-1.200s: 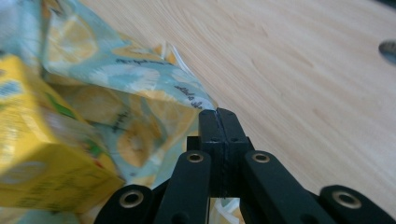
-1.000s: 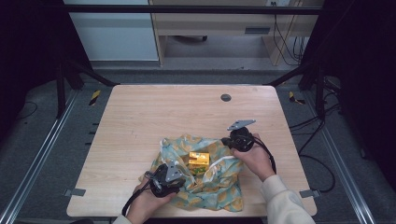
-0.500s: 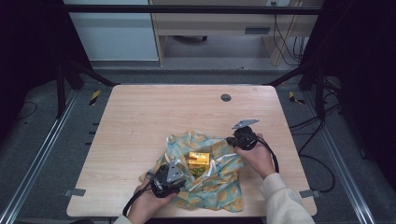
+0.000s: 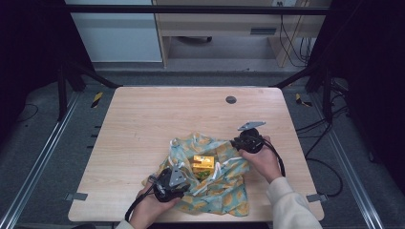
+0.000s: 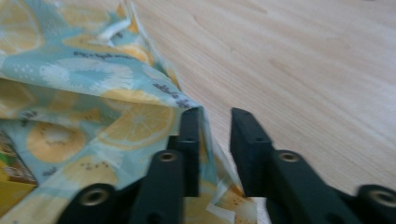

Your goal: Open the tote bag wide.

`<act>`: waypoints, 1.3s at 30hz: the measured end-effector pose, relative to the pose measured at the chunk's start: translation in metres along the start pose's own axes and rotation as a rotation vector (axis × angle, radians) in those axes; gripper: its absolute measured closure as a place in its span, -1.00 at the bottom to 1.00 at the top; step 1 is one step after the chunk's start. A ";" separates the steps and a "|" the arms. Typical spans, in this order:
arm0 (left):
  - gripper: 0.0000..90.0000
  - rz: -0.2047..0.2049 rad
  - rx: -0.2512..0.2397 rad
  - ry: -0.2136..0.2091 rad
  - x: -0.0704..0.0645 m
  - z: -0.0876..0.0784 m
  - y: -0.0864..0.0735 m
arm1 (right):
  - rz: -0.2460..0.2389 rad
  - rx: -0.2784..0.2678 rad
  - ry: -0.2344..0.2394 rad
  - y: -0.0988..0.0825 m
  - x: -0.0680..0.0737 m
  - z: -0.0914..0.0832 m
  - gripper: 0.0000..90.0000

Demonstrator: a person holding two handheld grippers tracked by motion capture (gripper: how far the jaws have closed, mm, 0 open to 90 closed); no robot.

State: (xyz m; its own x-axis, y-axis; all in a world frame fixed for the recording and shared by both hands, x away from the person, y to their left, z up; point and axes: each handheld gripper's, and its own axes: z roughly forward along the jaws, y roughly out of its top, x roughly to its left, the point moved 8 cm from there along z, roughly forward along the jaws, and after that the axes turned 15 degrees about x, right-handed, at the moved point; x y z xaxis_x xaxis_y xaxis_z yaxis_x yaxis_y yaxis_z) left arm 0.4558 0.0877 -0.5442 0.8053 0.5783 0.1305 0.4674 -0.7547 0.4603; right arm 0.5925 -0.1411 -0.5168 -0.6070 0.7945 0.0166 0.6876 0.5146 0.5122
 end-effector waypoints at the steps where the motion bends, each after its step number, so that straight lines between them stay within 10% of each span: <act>1: 0.30 -0.004 -0.006 0.004 0.001 -0.003 0.000 | 0.002 -0.010 -0.009 0.001 0.000 -0.005 0.38; 9: 0.14 -0.051 -0.076 0.020 0.011 -0.024 0.004 | 0.005 -0.111 -0.034 0.005 0.008 -0.053 -0.24; 19: 0.10 -0.059 -0.167 0.045 0.021 -0.060 0.022 | -0.073 -0.179 0.031 -0.024 0.045 -0.094 -0.11; 26: 0.05 -0.026 -0.175 0.040 0.025 -0.060 0.042 | -0.140 -0.175 0.078 -0.034 0.066 -0.093 -0.13; 39: -0.37 -0.021 -0.174 0.024 0.043 -0.054 0.057 | -0.288 -0.112 0.149 -0.038 0.098 -0.068 -0.79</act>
State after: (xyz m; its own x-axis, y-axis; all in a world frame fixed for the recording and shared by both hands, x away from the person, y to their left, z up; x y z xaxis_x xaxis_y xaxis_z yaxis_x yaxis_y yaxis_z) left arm 0.4975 0.0863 -0.4649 0.7865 0.6018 0.1392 0.4120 -0.6790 0.6076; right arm 0.4799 -0.1052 -0.4766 -0.8273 0.5613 -0.0217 0.4362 0.6663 0.6047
